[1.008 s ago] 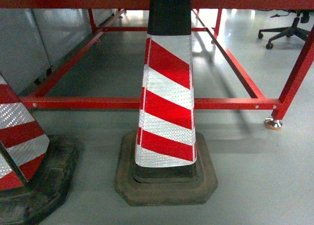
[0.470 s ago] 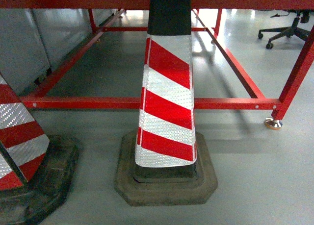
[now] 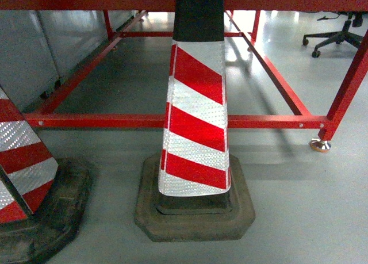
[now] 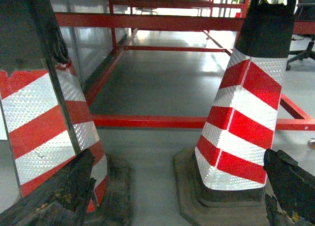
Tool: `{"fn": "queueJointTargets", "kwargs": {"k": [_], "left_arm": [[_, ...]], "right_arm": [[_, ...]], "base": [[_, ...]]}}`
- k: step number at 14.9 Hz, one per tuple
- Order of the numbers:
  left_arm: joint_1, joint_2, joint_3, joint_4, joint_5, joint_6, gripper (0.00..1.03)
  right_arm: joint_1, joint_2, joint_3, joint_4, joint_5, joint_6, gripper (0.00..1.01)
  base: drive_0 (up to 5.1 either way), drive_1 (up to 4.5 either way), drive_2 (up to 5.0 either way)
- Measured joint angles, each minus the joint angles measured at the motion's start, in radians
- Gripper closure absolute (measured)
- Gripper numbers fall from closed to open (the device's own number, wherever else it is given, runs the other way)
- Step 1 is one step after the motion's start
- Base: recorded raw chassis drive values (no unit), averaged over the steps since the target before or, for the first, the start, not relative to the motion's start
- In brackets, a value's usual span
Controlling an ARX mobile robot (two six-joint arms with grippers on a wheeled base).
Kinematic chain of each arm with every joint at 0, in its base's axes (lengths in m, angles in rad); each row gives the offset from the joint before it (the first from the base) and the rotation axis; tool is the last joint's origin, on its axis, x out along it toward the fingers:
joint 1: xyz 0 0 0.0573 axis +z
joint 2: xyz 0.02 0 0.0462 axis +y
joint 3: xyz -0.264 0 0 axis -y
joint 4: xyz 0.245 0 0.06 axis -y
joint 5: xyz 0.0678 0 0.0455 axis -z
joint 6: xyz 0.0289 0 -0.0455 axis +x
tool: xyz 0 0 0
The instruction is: Sort blue parts and orange caps into right shelf containers
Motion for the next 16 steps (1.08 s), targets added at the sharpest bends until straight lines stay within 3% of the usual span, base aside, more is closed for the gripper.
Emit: {"fn": "queueJointTargets", "kwargs": {"k": [16], "left_arm": [[0.0,0.0,0.0,0.0,0.0,0.008,0.05]], "right_arm": [[0.0,0.0,0.0,-0.001,0.0,0.005,0.03]], "base": [[0.0,0.0,0.0]]}}
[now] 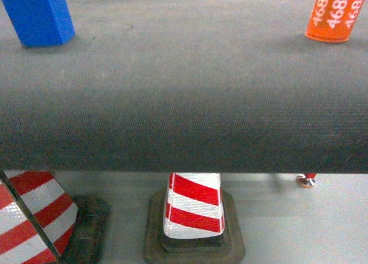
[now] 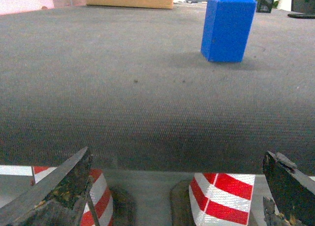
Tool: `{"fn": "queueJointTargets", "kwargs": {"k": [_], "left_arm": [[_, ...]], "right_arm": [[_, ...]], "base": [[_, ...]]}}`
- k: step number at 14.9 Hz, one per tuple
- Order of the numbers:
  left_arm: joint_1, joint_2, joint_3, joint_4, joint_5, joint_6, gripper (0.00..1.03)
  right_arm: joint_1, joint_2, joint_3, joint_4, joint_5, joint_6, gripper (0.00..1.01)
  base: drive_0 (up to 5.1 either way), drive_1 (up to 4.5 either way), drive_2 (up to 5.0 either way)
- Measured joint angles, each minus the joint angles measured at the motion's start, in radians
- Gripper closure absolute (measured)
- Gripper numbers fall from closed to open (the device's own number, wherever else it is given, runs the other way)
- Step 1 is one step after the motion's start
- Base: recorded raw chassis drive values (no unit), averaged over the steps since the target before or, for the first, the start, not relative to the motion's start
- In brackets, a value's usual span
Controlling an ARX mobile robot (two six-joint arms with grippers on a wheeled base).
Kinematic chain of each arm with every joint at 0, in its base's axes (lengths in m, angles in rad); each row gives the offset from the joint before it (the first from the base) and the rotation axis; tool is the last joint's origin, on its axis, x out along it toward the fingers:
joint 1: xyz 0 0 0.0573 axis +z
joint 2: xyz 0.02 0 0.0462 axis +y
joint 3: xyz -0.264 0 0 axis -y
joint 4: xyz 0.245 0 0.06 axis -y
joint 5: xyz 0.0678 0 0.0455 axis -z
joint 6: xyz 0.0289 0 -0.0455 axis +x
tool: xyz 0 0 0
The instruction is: Sort blue parts and orange caps into right shelf containers
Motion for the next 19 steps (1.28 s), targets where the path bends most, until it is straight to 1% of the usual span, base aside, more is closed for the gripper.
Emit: {"fn": "queueJointTargets", "kwargs": {"k": [19], "left_arm": [[0.0,0.0,0.0,0.0,0.0,0.002,0.05]], "right_arm": [[0.0,0.0,0.0,0.001,0.0,0.003,0.03]], "base": [[0.0,0.0,0.0]]}}
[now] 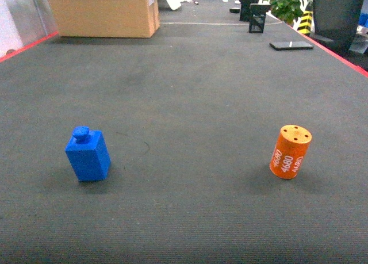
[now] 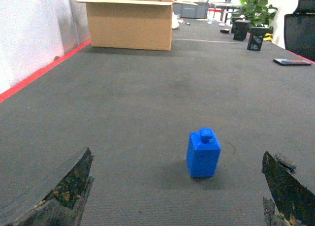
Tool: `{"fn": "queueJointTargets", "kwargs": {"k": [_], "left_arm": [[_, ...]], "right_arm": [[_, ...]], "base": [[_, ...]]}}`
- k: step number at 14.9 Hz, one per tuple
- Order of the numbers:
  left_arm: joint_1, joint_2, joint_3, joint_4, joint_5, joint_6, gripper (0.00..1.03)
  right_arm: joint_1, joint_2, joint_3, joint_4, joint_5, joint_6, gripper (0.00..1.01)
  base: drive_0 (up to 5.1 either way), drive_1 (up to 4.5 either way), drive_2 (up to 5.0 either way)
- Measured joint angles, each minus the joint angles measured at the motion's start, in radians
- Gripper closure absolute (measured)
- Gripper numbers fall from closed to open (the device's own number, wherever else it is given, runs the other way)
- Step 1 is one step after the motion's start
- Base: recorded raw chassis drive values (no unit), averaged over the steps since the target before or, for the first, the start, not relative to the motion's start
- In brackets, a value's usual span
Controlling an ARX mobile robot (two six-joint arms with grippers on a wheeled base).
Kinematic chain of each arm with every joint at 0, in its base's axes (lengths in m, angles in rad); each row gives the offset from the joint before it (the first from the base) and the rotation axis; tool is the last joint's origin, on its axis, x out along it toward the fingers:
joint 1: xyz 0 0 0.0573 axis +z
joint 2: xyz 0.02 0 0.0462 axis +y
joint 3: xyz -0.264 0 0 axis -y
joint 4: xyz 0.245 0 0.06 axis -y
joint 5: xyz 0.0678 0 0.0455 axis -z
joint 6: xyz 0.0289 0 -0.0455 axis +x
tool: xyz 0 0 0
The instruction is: Sort blue parts and orange caps into right shelf containers
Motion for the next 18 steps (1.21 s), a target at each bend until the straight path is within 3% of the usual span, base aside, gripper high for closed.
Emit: {"fn": "queueJointTargets", "kwargs": {"k": [18], "left_arm": [[0.0,0.0,0.0,0.0,0.0,0.0,0.05]], "right_arm": [[0.0,0.0,0.0,0.0,0.0,0.0,0.03]], "base": [[0.0,0.0,0.0]]}}
